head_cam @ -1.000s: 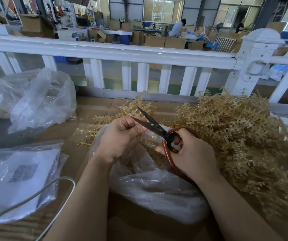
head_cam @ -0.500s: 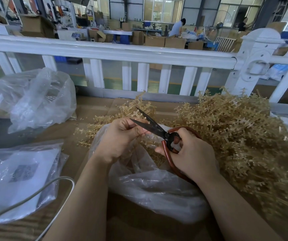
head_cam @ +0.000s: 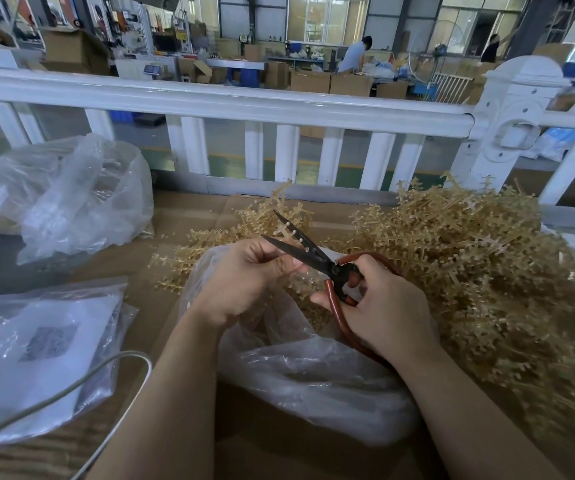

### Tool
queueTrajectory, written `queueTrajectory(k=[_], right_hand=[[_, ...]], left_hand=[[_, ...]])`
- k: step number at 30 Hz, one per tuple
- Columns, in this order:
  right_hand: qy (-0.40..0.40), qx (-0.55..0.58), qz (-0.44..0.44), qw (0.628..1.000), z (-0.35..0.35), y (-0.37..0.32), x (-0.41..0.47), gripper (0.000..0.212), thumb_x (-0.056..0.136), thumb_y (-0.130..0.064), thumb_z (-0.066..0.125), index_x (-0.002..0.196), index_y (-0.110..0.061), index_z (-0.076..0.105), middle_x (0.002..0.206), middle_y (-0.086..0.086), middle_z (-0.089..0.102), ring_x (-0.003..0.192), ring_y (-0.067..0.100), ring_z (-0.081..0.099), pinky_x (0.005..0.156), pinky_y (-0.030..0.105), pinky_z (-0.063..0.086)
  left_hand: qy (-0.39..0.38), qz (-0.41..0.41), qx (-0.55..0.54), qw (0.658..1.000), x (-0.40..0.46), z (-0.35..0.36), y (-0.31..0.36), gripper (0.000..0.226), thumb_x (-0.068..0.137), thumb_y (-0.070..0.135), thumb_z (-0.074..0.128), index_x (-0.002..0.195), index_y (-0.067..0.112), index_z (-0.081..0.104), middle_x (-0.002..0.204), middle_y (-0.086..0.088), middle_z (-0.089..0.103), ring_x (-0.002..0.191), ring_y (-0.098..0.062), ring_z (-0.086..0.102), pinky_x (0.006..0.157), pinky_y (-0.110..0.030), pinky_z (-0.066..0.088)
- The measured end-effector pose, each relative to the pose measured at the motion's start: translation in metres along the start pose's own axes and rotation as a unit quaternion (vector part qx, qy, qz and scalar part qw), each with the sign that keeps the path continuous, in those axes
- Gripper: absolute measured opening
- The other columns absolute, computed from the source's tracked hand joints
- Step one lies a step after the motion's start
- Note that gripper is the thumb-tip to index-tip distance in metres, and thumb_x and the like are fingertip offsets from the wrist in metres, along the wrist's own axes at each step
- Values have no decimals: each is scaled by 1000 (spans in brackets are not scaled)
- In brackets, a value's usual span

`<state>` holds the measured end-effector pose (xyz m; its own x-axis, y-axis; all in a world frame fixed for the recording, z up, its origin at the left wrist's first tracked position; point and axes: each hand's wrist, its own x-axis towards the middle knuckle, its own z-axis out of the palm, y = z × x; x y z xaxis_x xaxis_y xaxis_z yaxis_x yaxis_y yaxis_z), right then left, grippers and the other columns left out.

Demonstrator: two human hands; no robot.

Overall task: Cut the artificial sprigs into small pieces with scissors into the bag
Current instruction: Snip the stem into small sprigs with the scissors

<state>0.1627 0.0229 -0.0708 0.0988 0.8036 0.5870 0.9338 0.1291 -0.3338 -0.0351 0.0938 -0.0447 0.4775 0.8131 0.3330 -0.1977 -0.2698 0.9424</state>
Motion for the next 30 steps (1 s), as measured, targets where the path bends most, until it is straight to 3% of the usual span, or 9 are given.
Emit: queueTrajectory(k=[9,14,18,30], right_hand=[[-8,14,10,1000,1,0,0,67,69,-101,30,99,-44,50,80,-25,59,75,1,66,55,16,42],[-17,23,12,1000,-3,-2,0,69,69,-100,32,99,-42,54,79,-26,60,77,4,69,56,14,41],[-30,31,16,999,-3,-3,1,75,67,-102,30,103,-41,55,86,-20,68,81,7,71,64,26,56],[-36,43,14,998,-4,-3,0,73,67,-103,31,103,-43,52,79,-25,58,78,6,70,64,29,59]], left_hand=[[18,26,-62,998,0,0,-3,10,84,9,62,93,6,66,79,4,75,73,-5,69,66,-16,53],[46,7,-64,997,2,0,-7,14,83,12,66,96,7,70,90,-3,76,83,-12,69,73,-23,56],[43,13,-81,996,1,1,-7,13,83,10,66,95,7,69,87,-3,76,81,-12,71,70,-21,56],[46,9,-93,995,0,3,-5,10,81,9,63,89,11,70,82,-1,75,76,-10,70,67,-20,56]])
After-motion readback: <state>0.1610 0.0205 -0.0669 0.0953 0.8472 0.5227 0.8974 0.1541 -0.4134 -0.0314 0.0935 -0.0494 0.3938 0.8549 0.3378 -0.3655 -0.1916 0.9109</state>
